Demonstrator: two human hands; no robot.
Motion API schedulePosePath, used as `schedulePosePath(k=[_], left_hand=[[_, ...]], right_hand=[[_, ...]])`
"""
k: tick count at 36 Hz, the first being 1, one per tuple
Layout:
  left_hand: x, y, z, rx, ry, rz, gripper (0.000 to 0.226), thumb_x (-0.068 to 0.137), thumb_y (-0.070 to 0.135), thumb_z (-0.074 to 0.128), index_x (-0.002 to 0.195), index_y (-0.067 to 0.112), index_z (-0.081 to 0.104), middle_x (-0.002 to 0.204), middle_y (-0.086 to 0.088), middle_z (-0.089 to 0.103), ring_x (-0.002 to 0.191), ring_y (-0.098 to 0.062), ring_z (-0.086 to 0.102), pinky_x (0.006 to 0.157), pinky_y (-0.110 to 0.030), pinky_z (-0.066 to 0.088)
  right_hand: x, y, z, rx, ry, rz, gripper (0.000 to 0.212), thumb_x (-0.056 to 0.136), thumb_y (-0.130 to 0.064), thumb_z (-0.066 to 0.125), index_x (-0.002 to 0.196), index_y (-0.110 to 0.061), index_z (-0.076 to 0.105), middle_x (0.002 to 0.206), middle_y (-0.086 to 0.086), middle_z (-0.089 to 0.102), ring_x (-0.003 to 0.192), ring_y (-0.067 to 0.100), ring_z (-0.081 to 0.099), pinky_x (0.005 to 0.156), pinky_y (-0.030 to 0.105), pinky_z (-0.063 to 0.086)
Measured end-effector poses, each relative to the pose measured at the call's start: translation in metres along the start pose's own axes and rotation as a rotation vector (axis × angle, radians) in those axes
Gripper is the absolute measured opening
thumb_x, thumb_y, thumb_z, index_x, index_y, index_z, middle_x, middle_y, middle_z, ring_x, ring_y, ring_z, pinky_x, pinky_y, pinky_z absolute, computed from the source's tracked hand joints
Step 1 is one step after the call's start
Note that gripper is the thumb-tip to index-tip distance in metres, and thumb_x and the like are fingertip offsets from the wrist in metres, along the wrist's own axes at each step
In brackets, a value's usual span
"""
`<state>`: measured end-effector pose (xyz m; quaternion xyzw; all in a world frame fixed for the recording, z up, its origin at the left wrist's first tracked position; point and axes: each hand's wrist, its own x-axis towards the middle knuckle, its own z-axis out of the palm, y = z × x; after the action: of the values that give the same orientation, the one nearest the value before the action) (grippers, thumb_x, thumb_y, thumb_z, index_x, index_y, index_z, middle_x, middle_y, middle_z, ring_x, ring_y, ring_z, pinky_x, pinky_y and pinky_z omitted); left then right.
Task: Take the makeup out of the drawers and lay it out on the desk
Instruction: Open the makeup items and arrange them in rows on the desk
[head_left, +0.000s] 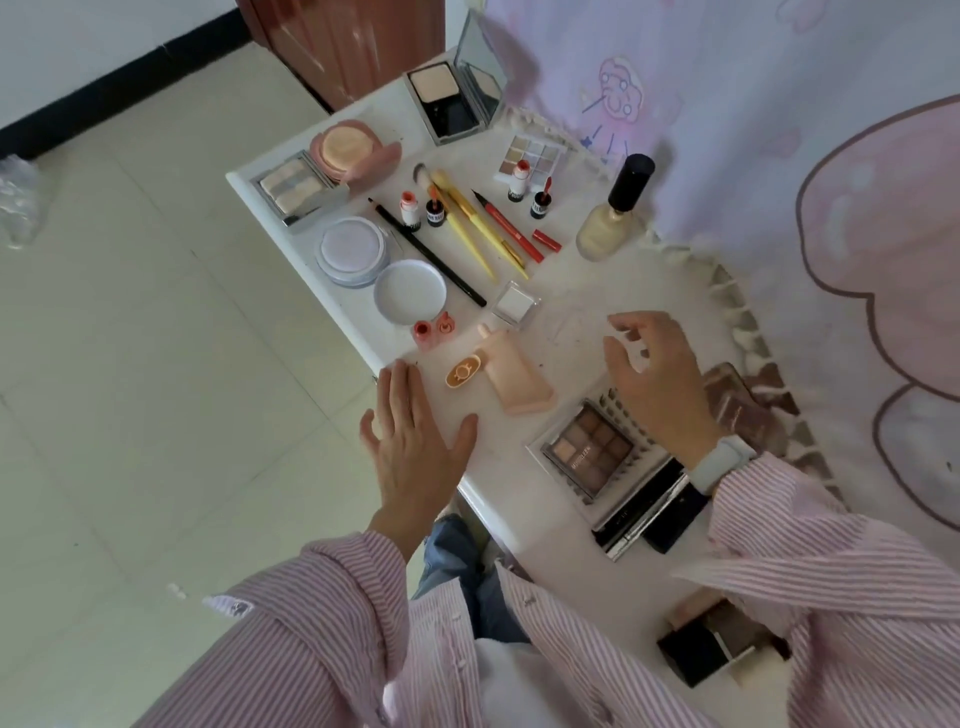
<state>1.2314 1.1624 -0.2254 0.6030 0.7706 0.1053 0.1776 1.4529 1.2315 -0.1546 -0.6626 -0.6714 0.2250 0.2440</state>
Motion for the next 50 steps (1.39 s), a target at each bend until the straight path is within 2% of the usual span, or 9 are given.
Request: schedulePosePath(k=[6, 10, 19, 24, 28, 32, 40, 47, 50], left_hand=[[-0.003, 0.003, -0.005, 0.022, -0.043, -0.017, 0.089, 0.082, 0.065, 0.024, 0.146, 0.004, 0.02, 0.155, -0.008, 0.018, 0.143, -0.022, 0.013, 0.108, -0.053, 0.021], [-0.002, 0.006, -0.01, 0.051, -0.115, -0.032, 0.082, 0.09, 0.06, 0.034, 0.149, 0.009, 0.005, 0.158, -0.003, 0.0, 0.145, -0.017, -0.005, 0.114, -0.049, 0.009], [-0.005, 0.017, -0.019, -0.107, -0.122, -0.135, 0.08, 0.091, 0.049, 0.047, 0.148, 0.01, 0.009, 0.157, -0.002, 0.001, 0.144, -0.017, -0.003, 0.114, -0.05, 0.011], [-0.035, 0.035, -0.03, -0.433, 0.177, -0.158, 0.042, 0.09, 0.03, 0.057, 0.128, 0.011, 0.05, 0.133, -0.008, 0.045, 0.121, -0.023, 0.043, 0.094, -0.032, 0.039], [-0.051, 0.048, -0.053, -1.137, -0.308, -0.411, 0.034, 0.095, 0.034, 0.048, 0.114, 0.007, 0.058, 0.102, -0.008, 0.065, 0.08, -0.015, 0.062, 0.072, -0.025, 0.048], [-0.06, 0.051, -0.06, -1.434, -0.73, -0.342, 0.062, 0.085, 0.058, 0.042, 0.118, 0.008, 0.061, 0.107, -0.012, 0.067, 0.097, -0.026, 0.064, 0.085, -0.035, 0.052], [-0.062, 0.051, -0.064, -1.485, -0.751, -0.288, 0.065, 0.08, 0.055, 0.05, 0.124, 0.008, 0.056, 0.12, -0.022, 0.059, 0.098, -0.031, 0.064, 0.078, -0.031, 0.052], [-0.057, 0.054, -0.064, -1.662, -0.648, -0.271, 0.043, 0.096, 0.033, 0.042, 0.139, 0.028, 0.04, 0.106, -0.003, 0.062, 0.086, -0.022, 0.065, 0.063, -0.031, 0.054], [-0.057, 0.057, -0.065, -1.668, -0.638, -0.226, 0.053, 0.092, 0.047, 0.047, 0.138, 0.022, 0.041, 0.115, -0.006, 0.057, 0.095, -0.02, 0.063, 0.075, -0.037, 0.055]], right_hand=[[-0.057, -0.007, -0.005, -0.488, -0.339, -0.099, 0.081, 0.072, -0.069, 0.037, 0.134, -0.017, 0.042, 0.126, 0.008, 0.052, 0.114, 0.03, 0.049, 0.092, 0.046, 0.041], [-0.068, -0.007, 0.002, -0.609, -0.429, -0.071, 0.089, 0.073, -0.071, 0.036, 0.144, -0.018, 0.026, 0.136, 0.009, 0.042, 0.124, 0.03, 0.04, 0.096, 0.045, 0.036], [-0.075, 0.0, 0.008, -0.53, -0.331, -0.153, 0.073, 0.07, -0.046, 0.059, 0.127, -0.003, 0.049, 0.11, 0.018, 0.059, 0.099, 0.038, 0.057, 0.083, 0.047, 0.047], [-0.079, -0.01, -0.005, -0.062, -0.344, -0.161, 0.076, 0.075, -0.045, 0.05, 0.141, -0.016, 0.029, 0.127, 0.002, 0.047, 0.12, 0.017, 0.04, 0.107, 0.039, 0.027], [-0.087, -0.026, -0.012, 0.256, -0.394, -0.211, 0.076, 0.072, -0.045, 0.052, 0.139, -0.032, 0.018, 0.115, -0.018, 0.041, 0.109, -0.007, 0.039, 0.095, 0.008, 0.032], [-0.093, -0.035, -0.009, 0.363, -0.398, -0.308, 0.081, 0.077, -0.033, 0.059, 0.144, -0.021, 0.015, 0.131, -0.007, 0.043, 0.124, -0.005, 0.038, 0.1, 0.006, 0.029], [-0.095, -0.032, -0.002, 0.307, -0.4, -0.443, 0.071, 0.083, -0.03, 0.06, 0.144, -0.011, 0.028, 0.143, 0.003, 0.041, 0.132, 0.011, 0.039, 0.107, 0.033, 0.038], [-0.092, -0.033, -0.001, 0.23, -0.395, -0.448, 0.058, 0.09, -0.044, 0.046, 0.139, -0.014, 0.04, 0.14, -0.002, 0.047, 0.13, 0.005, 0.041, 0.106, 0.031, 0.039], [-0.091, -0.033, 0.0, 0.186, -0.303, -0.486, 0.049, 0.09, -0.037, 0.047, 0.13, -0.01, 0.051, 0.129, 0.002, 0.055, 0.121, 0.01, 0.047, 0.101, 0.037, 0.044]])
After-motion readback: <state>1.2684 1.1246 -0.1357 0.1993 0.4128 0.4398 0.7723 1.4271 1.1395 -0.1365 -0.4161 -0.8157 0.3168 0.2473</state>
